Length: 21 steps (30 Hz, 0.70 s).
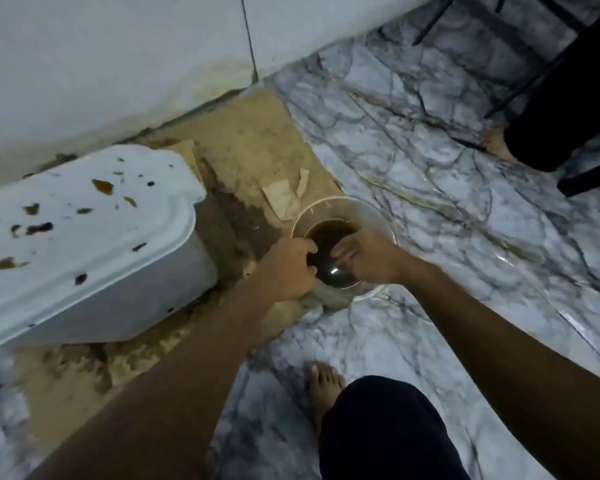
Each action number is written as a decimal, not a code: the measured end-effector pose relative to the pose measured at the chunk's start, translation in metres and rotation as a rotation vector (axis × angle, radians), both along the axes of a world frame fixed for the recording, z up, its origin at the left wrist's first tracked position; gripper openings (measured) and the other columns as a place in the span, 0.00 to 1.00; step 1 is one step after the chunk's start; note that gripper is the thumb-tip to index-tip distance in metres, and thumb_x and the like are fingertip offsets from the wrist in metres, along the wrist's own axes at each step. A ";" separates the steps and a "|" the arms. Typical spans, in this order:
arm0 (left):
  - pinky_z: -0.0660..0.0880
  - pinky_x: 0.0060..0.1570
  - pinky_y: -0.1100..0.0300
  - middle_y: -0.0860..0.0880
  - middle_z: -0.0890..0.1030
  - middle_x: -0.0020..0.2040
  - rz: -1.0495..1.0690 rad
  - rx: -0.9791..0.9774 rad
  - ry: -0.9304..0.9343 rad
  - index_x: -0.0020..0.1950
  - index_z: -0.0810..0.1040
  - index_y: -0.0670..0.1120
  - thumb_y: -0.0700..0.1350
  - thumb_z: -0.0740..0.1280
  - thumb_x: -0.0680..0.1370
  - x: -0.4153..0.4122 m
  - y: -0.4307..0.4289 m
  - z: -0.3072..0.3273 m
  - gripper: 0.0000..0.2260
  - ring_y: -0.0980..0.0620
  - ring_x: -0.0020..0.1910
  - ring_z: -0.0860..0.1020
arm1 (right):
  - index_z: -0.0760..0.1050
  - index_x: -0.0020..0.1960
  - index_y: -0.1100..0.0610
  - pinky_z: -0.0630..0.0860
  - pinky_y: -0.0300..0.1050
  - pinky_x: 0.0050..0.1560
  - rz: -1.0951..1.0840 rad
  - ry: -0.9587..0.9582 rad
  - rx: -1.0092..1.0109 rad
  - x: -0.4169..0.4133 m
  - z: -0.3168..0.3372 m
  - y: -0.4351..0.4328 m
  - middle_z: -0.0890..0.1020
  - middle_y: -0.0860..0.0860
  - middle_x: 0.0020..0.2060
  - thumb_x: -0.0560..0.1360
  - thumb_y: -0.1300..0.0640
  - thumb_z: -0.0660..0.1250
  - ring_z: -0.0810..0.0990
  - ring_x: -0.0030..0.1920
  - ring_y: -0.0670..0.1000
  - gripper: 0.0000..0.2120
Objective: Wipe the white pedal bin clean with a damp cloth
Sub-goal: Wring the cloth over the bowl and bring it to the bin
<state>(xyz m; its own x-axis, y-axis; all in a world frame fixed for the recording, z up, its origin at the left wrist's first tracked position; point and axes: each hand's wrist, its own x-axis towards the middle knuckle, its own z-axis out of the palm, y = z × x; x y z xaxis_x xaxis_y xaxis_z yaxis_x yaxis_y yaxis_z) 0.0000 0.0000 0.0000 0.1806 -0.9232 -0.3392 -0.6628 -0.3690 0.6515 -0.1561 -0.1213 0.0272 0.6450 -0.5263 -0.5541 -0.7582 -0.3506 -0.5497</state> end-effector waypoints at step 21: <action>0.71 0.59 0.53 0.51 0.78 0.53 -0.069 0.021 -0.199 0.59 0.77 0.52 0.41 0.68 0.76 -0.017 -0.002 -0.106 0.13 0.49 0.58 0.75 | 0.84 0.55 0.52 0.76 0.35 0.41 0.192 -0.020 -0.045 -0.015 -0.129 0.003 0.84 0.45 0.48 0.68 0.67 0.76 0.82 0.49 0.45 0.18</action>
